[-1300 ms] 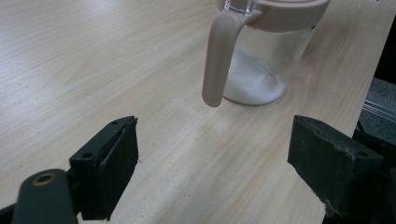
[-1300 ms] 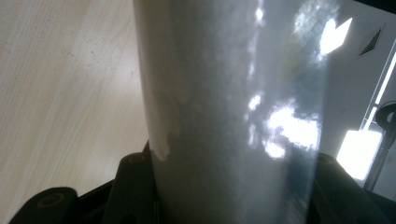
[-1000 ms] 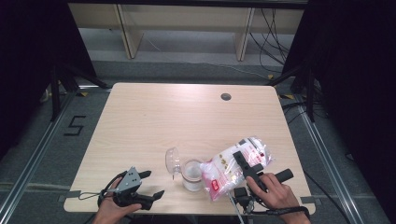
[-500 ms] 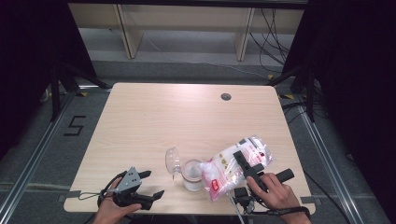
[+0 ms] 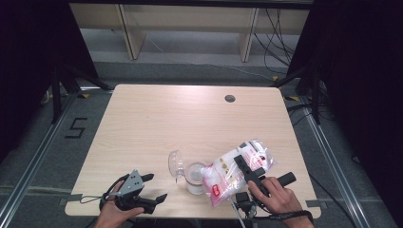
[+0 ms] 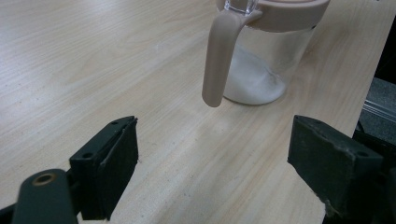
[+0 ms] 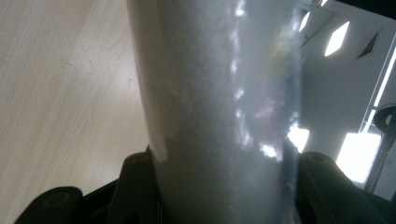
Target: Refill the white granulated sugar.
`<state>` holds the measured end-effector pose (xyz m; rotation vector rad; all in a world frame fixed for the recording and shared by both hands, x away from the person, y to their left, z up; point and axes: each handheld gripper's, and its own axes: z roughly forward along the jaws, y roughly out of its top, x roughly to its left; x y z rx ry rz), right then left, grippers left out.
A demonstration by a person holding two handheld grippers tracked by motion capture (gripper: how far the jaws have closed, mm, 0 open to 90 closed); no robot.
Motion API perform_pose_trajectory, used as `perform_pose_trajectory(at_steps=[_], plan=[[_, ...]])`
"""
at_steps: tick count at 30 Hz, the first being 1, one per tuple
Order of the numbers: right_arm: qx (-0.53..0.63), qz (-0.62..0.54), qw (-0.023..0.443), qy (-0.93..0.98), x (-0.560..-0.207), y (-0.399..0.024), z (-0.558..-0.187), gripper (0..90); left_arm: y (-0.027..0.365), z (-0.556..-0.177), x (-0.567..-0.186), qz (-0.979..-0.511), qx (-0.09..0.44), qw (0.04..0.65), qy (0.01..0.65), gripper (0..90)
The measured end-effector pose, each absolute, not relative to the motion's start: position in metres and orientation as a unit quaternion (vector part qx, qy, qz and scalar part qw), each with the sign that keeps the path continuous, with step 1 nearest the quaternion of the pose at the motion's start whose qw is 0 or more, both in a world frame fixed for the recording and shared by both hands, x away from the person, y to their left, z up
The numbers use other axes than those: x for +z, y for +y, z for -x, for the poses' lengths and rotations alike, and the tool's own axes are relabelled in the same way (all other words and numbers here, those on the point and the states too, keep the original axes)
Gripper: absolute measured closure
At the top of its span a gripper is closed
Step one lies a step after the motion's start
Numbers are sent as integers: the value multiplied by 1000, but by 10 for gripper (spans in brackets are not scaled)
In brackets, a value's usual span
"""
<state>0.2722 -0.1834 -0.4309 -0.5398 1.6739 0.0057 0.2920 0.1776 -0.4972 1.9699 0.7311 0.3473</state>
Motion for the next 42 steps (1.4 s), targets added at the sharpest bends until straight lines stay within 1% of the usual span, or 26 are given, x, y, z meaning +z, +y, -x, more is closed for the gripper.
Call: perform_pose_trajectory(at_steps=[5, 12, 16, 22, 25, 26, 30, 39, 42], plan=[[7, 215, 641, 737, -432, -187, -271, 592, 177, -292, -498, -808, 141, 486, 301, 157], [12, 242, 640, 729, -431, -179, -269, 595, 177, -292, -498, -808, 141, 486, 301, 157], [13, 234, 634, 737, -430, -179, -269, 598, 177, -292, -498, -808, 140, 486, 301, 157], [12, 237, 643, 729, -427, -183, -271, 602, 177, -292, -498, -808, 141, 486, 301, 157], [16, 215, 643, 735, -429, -186, -270, 605, 177, -292, -498, -808, 141, 486, 301, 157], [15, 231, 645, 729, -426, -185, -271, 607, 177, -292, -498, -808, 140, 486, 301, 157], [28, 215, 642, 736, -429, -186, -270, 609, 178, -292, -497, -808, 141, 486, 301, 157], [18, 232, 643, 730, -427, -185, -271, 611, 178, -292, -497, -809, 138, 485, 301, 157], [19, 211, 638, 740, -429, -187, -270, 612, 178, -292, -497, -809, 142, 485, 300, 157]])
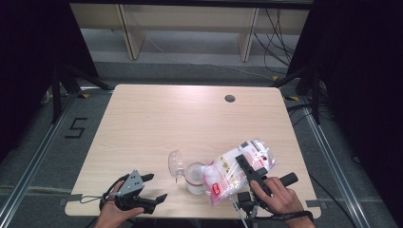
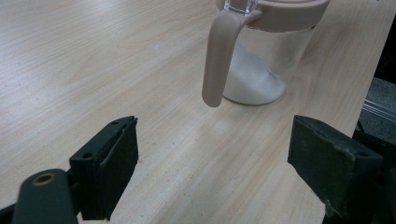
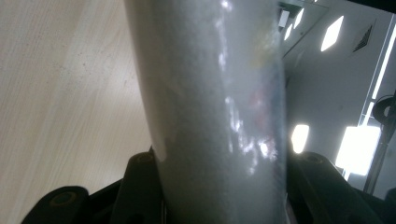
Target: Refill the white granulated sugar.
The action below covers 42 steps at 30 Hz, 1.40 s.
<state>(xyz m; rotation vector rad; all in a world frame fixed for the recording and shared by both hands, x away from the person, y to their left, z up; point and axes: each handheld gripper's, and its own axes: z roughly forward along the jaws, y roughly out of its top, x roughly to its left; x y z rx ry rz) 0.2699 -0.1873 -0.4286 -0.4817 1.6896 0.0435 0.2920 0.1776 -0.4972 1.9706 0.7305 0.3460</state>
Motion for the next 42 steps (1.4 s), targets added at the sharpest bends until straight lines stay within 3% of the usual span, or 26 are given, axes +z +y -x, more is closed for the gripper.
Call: perform_pose_trajectory(at_steps=[42], plan=[[14, 237, 638, 732, -425, -183, -268, 624, 178, -293, -497, -813, 145, 485, 289, 157]])
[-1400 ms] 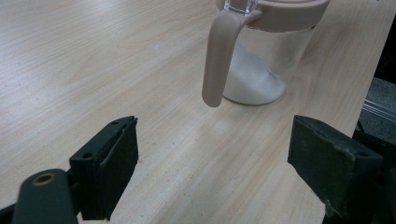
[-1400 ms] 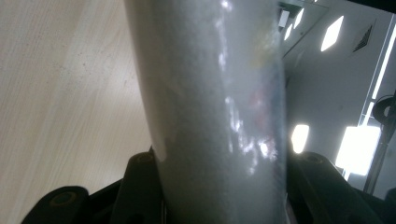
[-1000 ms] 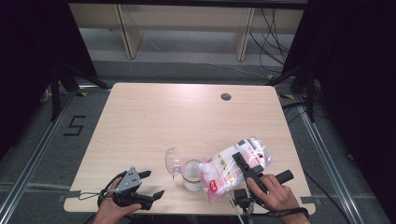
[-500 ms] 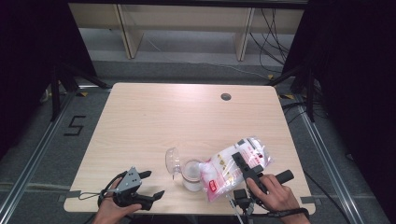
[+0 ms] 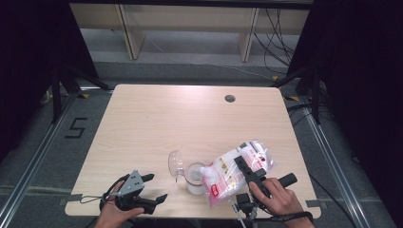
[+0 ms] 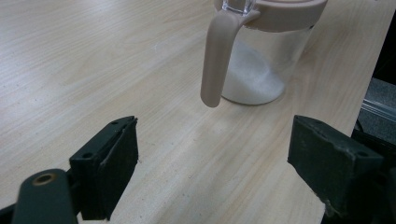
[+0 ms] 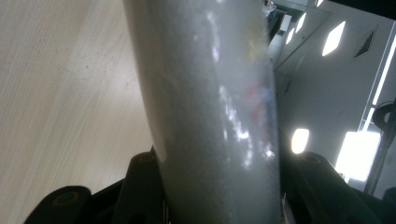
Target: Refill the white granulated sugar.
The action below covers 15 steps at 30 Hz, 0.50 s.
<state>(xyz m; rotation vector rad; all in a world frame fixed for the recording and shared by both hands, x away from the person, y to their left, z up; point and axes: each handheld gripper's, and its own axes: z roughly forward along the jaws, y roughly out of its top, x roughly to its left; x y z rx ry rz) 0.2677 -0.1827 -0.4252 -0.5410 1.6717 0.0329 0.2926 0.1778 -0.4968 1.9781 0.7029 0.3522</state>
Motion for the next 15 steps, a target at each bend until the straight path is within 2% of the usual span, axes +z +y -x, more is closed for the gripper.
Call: perform_pose_trajectory(at_steps=[15], plan=[[32, 220, 638, 738, -425, -188, -268, 643, 178, -293, -497, -812, 145, 486, 290, 157]])
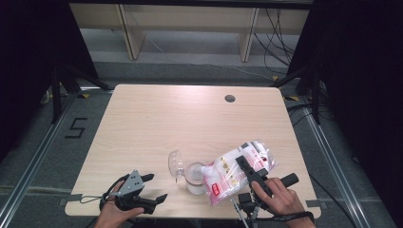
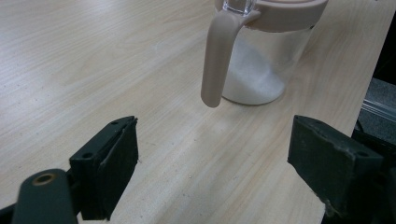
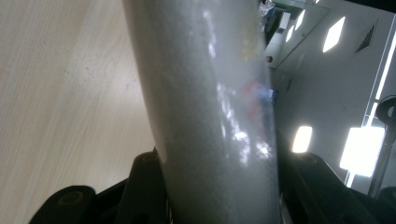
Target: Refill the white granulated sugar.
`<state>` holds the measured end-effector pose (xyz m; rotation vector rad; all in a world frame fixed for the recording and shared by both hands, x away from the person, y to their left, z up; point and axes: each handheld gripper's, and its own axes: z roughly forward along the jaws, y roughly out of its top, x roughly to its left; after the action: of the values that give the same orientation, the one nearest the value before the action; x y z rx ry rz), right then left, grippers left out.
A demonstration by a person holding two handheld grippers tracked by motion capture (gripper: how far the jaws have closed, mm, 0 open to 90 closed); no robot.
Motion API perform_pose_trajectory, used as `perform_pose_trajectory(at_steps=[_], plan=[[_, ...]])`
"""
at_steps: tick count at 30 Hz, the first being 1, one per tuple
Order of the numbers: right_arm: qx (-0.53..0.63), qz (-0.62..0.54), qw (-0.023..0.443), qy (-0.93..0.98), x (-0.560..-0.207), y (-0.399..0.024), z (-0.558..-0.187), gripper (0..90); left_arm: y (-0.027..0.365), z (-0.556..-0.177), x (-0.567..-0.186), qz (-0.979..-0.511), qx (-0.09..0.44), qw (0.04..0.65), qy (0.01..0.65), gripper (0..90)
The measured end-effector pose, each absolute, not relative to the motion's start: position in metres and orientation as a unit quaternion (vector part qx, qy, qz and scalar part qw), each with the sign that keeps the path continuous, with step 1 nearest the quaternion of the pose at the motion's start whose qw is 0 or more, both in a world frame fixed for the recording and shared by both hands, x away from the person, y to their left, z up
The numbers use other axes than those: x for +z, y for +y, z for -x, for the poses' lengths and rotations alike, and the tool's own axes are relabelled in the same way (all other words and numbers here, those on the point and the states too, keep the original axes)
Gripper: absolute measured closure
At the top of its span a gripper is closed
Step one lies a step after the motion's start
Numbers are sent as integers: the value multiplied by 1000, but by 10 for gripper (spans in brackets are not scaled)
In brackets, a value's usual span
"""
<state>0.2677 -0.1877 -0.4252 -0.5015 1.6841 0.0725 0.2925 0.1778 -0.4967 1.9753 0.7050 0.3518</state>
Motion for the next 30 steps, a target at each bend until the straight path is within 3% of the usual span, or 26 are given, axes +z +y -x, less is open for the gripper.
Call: perform_pose_trajectory(at_steps=[30], plan=[[36, 216, 641, 736, -418, -194, -266, 649, 177, -292, -497, -808, 140, 487, 301, 157]])
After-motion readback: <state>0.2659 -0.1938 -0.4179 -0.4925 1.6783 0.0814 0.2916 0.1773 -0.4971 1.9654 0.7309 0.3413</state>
